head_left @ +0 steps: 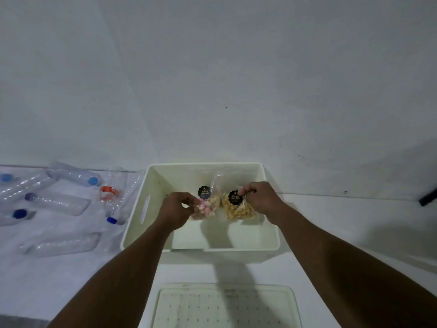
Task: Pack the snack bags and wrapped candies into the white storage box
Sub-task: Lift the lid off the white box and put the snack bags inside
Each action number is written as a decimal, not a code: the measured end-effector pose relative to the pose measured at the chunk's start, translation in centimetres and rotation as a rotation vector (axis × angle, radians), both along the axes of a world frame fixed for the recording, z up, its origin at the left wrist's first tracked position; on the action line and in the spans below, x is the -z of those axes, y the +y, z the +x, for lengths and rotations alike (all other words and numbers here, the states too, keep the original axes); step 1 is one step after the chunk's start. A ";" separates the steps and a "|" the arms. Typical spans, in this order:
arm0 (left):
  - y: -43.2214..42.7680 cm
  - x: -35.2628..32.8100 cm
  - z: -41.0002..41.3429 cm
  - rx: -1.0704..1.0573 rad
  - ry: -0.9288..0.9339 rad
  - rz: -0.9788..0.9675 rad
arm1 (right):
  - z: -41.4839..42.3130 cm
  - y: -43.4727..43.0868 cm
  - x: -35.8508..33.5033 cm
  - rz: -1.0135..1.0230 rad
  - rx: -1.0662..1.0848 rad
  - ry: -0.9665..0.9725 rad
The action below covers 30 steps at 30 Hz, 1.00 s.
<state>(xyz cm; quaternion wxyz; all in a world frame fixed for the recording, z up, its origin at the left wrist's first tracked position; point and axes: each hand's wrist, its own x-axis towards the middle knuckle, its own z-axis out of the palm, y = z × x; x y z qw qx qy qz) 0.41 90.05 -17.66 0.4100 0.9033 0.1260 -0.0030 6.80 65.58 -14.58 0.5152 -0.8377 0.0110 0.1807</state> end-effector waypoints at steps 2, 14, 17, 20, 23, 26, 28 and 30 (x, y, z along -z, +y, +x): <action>0.1 2.2 1.4 0.006 0.023 -0.012 | 1.0 0.6 1.6 -0.029 0.020 0.034; -0.6 7.6 4.3 0.016 0.202 0.063 | 3.8 2.5 6.0 -0.231 0.025 0.162; -0.9 6.0 3.7 0.069 0.274 0.099 | 2.7 2.6 3.9 -0.284 -0.012 0.128; -1.4 3.4 2.8 0.115 0.294 0.158 | 1.3 2.0 0.9 -0.346 -0.065 0.064; -2.7 0.2 1.7 0.105 0.235 0.160 | -0.8 0.6 -2.8 -0.380 -0.081 -0.019; -4.8 -3.1 0.6 0.128 0.175 0.162 | -3.1 -2.0 -5.7 -0.343 -0.033 -0.066; -6.9 -5.0 -0.3 0.154 0.142 0.143 | -4.8 -4.3 -6.9 -0.298 0.008 -0.079; -9.4 -6.4 -1.1 0.186 0.093 0.117 | -6.4 -6.8 -7.7 -0.251 0.049 -0.087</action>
